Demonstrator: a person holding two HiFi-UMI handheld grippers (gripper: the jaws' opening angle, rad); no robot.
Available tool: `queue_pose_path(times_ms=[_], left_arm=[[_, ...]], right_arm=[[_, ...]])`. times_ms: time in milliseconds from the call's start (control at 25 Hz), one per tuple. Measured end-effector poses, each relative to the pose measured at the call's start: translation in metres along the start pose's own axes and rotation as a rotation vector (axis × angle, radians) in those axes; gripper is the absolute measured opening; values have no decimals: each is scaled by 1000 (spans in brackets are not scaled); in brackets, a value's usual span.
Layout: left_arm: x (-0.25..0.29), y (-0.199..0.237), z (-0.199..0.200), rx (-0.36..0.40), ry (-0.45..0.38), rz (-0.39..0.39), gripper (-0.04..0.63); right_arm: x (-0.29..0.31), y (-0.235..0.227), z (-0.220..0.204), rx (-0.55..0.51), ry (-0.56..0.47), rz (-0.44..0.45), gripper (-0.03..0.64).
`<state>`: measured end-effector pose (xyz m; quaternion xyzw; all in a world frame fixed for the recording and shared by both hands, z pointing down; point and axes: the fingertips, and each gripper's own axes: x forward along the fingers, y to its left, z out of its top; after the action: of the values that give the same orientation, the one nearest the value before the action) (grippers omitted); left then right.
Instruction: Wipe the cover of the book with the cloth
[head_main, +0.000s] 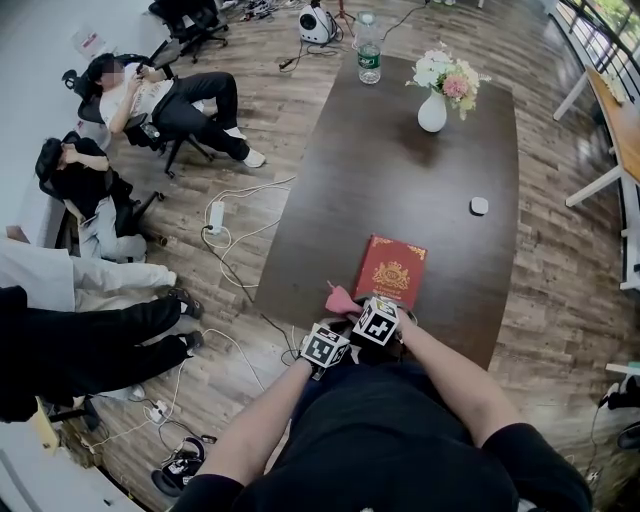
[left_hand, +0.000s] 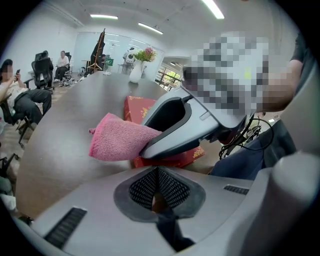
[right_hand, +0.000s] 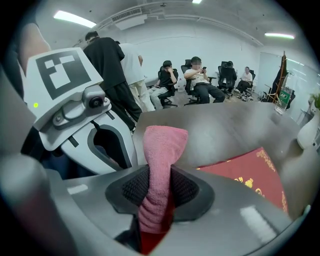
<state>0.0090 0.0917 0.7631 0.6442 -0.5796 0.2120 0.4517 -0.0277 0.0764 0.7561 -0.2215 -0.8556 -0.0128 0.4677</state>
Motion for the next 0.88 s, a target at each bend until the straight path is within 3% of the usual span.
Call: queue_pose_path(times_ms=[240, 880], left_arm=[[-1, -1, 2, -6, 8, 2, -5], [-2, -1, 1, -19, 13, 0, -5]], right_arm=[[5, 1, -2, -44, 21, -11, 120], [-2, -1, -17, -21, 46, -14, 120]])
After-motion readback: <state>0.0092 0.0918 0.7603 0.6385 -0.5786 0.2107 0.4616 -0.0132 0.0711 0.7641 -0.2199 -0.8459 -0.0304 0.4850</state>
